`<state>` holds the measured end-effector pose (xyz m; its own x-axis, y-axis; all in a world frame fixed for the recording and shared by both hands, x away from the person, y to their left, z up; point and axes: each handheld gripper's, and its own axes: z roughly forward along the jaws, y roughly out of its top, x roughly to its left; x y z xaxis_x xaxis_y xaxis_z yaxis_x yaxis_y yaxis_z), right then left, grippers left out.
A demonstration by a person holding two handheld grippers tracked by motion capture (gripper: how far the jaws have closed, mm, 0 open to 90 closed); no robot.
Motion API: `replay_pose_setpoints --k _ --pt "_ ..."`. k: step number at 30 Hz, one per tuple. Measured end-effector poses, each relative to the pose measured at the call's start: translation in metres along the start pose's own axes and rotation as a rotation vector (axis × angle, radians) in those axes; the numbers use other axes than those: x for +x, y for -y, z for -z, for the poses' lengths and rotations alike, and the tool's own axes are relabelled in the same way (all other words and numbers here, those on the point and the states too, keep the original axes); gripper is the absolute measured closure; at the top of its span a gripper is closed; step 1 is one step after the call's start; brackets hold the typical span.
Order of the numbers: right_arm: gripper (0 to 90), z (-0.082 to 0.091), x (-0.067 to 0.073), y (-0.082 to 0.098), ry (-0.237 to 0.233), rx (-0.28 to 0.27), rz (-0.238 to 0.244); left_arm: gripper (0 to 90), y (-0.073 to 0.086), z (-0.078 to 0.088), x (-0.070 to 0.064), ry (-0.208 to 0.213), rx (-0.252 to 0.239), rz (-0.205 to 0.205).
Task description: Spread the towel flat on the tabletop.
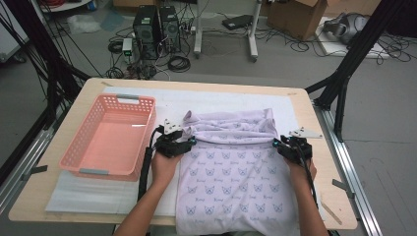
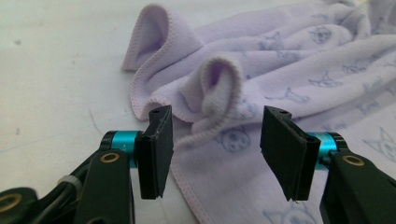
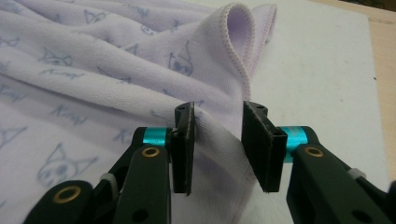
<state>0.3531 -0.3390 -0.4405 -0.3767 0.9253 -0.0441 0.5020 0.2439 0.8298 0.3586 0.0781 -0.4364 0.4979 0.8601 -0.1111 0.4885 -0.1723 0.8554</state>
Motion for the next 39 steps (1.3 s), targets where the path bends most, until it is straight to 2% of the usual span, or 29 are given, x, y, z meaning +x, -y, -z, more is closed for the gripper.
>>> replay_pose_setpoints --k 3,7,10,14,17,19,22,25,26,27,29,31,32,33,35,39 --pt "61.9 0.013 0.000 0.007 -0.010 -0.007 -0.013 42.7 0.002 0.011 -0.004 0.004 -0.024 -0.002" --pt "61.1 0.032 0.002 0.018 -0.011 -0.021 -0.028 42.1 0.013 0.025 -0.008 0.024 -0.016 -0.002" --pt "60.5 0.046 0.006 0.029 -0.020 -0.028 -0.049 42.0 0.027 0.035 -0.012 0.055 0.005 0.007" --pt "59.8 0.059 0.016 0.042 -0.032 -0.009 -0.041 42.0 0.047 0.050 -0.021 0.089 0.038 0.001" --pt "58.6 0.067 0.025 0.050 -0.041 0.021 -0.026 42.2 0.055 0.061 -0.025 0.108 0.040 0.000" --pt "58.2 0.074 0.031 0.055 -0.048 0.024 -0.018 42.3 0.058 0.067 -0.028 0.133 0.054 0.017" --pt "57.4 0.083 0.036 0.060 -0.050 0.023 -0.016 42.2 0.064 0.071 -0.033 0.147 0.106 0.022" --pt "57.1 0.088 0.039 0.066 -0.048 0.042 0.008 41.8 0.068 0.073 -0.042 0.158 0.118 -0.003" --pt "57.1 0.089 0.039 0.068 -0.052 0.055 0.015 41.5 0.069 0.073 -0.045 0.150 0.121 -0.026" --pt "57.1 0.089 0.039 0.069 -0.056 0.061 0.017 42.6 0.068 0.073 -0.049 0.117 0.127 -0.063" --pt "57.1 0.090 0.039 0.069 -0.070 0.055 0.028 52.9 0.069 0.073 -0.051 0.070 0.126 -0.094" --pt "57.0 0.089 0.038 0.068 -0.093 0.053 0.036 65.9 0.069 0.075 -0.048 0.063 0.118 -0.080" --pt "56.9 0.088 0.038 0.068 -0.104 0.053 0.048 80.1 0.070 0.075 -0.048 0.092 0.118 -0.083" --pt "56.9 0.087 0.037 0.067 -0.115 0.056 0.052 85.9 0.070 0.075 -0.050 0.077 0.119 -0.108" --pt "56.9 0.085 0.034 0.065 -0.127 0.074 0.068 86.6 0.070 0.077 -0.053 0.061 0.117 -0.140" --pt "56.9 0.090 0.031 0.063 -0.117 0.074 0.051 86.9 0.073 0.084 -0.044 0.055 0.119 -0.111"
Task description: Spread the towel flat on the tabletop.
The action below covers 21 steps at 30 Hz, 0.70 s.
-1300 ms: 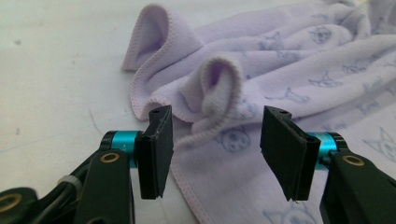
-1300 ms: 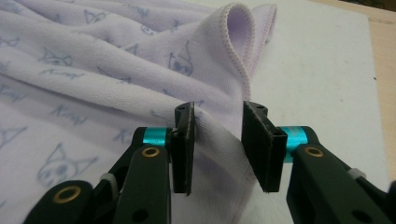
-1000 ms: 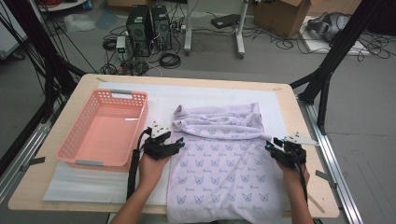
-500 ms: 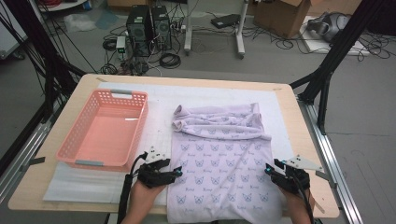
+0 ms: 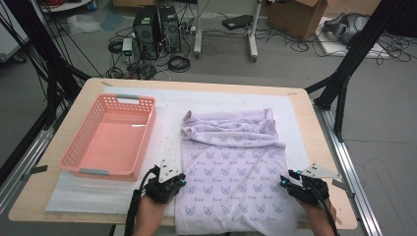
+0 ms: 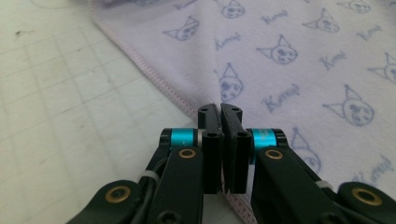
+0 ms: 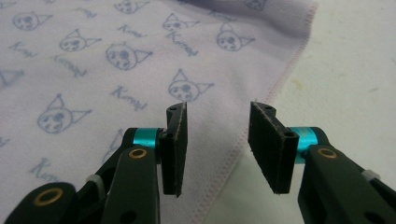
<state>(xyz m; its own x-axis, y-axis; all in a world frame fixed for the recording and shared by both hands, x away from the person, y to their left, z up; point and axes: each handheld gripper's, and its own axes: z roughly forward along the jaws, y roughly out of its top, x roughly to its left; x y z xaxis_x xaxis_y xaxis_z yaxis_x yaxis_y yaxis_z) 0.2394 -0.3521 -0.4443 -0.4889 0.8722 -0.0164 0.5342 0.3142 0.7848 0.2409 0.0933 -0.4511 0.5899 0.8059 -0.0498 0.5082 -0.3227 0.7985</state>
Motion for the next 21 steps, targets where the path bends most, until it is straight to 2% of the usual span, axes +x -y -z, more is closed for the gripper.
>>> replay_pose_setpoints --k 5,10,15,17,19,20,21 --pt "56.3 0.011 0.009 0.004 0.007 0.004 -0.019 86.8 0.012 0.016 0.013 0.006 -0.014 0.036" --pt "56.1 0.012 0.023 0.011 -0.018 0.049 -0.001 86.5 0.016 0.020 0.011 0.012 -0.035 0.056" --pt "57.9 0.002 0.022 0.006 -0.052 0.053 0.010 85.8 0.019 0.021 0.009 0.006 -0.061 0.083" --pt "64.0 0.001 0.020 0.005 -0.077 0.054 0.009 85.9 0.019 0.020 0.008 0.000 -0.053 0.072" --pt "80.1 0.002 0.016 0.006 -0.107 0.057 0.009 85.9 0.019 0.020 0.006 0.004 -0.055 0.058" --pt "85.4 0.004 0.015 0.007 -0.128 0.063 0.001 85.9 0.020 0.020 0.005 0.010 -0.059 0.060" --pt "86.0 0.005 0.016 0.008 -0.133 0.065 -0.011 86.0 0.020 0.021 0.005 0.022 -0.061 0.066"
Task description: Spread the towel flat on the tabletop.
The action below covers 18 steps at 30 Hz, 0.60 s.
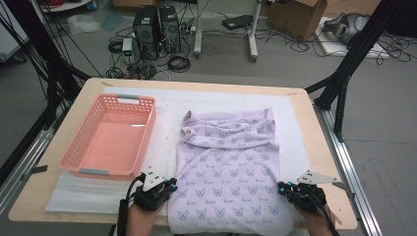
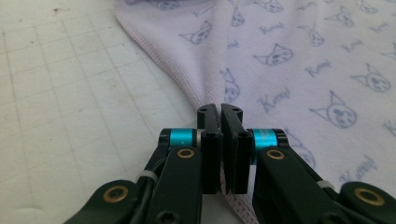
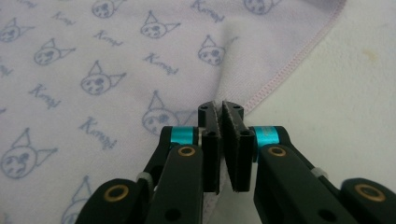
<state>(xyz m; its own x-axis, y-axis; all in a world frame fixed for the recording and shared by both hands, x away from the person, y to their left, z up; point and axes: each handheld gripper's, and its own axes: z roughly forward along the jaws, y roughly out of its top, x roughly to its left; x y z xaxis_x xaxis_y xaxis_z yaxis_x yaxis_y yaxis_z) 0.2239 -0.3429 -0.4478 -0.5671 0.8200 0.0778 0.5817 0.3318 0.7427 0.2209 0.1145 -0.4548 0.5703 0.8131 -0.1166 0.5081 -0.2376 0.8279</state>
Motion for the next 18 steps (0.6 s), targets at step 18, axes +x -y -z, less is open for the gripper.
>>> replay_pose_setpoints --k 18 --pt "84.8 0.030 0.028 0.030 -0.043 -0.010 -0.007 82.9 0.024 0.033 0.002 0.114 -0.026 -0.021"
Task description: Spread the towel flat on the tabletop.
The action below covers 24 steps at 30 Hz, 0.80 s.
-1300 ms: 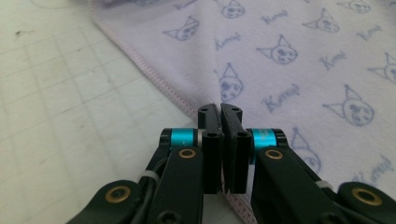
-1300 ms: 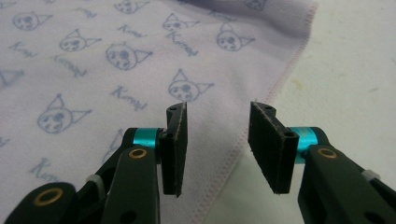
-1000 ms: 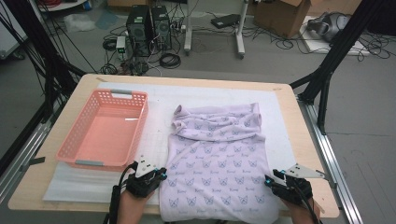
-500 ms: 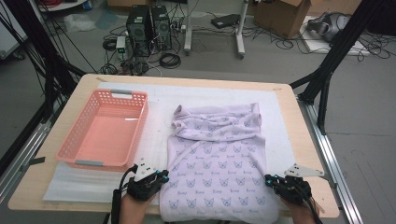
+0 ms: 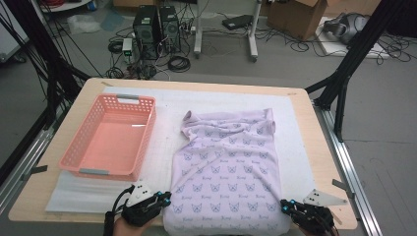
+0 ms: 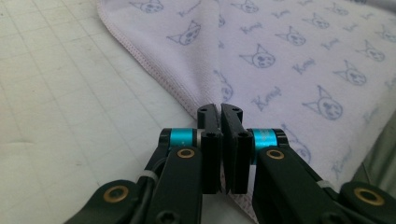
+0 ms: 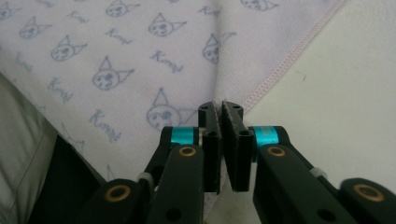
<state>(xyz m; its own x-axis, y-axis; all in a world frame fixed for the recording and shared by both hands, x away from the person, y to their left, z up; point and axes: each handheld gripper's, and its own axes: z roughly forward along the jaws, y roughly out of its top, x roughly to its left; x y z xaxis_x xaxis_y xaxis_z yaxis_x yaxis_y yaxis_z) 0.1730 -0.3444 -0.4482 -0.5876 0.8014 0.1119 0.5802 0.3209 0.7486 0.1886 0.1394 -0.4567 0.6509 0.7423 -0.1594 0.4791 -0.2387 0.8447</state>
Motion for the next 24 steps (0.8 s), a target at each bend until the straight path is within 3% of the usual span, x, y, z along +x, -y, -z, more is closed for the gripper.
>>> replay_pose_setpoints --k 2,5,9,14,17,21,24 --pt "68.9 0.000 -0.001 -0.002 0.011 -0.023 -0.002 64.9 -0.004 -0.002 0.000 -0.024 -0.040 0.029" --pt "59.5 -0.006 -0.011 -0.011 0.052 -0.056 -0.036 52.1 -0.015 -0.009 0.003 -0.041 -0.067 0.042" --pt "54.7 -0.021 -0.029 -0.029 0.087 -0.037 -0.014 47.9 -0.026 -0.021 0.011 -0.056 -0.092 0.043" --pt "50.5 -0.034 -0.048 -0.052 0.064 -0.008 0.038 43.6 -0.037 -0.035 0.021 -0.063 -0.105 0.078" --pt "46.1 -0.034 -0.057 -0.056 0.071 -0.015 0.023 40.5 -0.040 -0.041 0.021 -0.053 -0.089 0.073" --pt "39.2 -0.033 -0.057 -0.047 0.090 -0.038 -0.028 36.9 -0.043 -0.048 0.022 -0.039 -0.091 0.067" --pt "37.8 -0.037 -0.050 -0.040 0.100 -0.043 -0.032 33.6 -0.044 -0.047 0.023 -0.038 -0.096 0.065"
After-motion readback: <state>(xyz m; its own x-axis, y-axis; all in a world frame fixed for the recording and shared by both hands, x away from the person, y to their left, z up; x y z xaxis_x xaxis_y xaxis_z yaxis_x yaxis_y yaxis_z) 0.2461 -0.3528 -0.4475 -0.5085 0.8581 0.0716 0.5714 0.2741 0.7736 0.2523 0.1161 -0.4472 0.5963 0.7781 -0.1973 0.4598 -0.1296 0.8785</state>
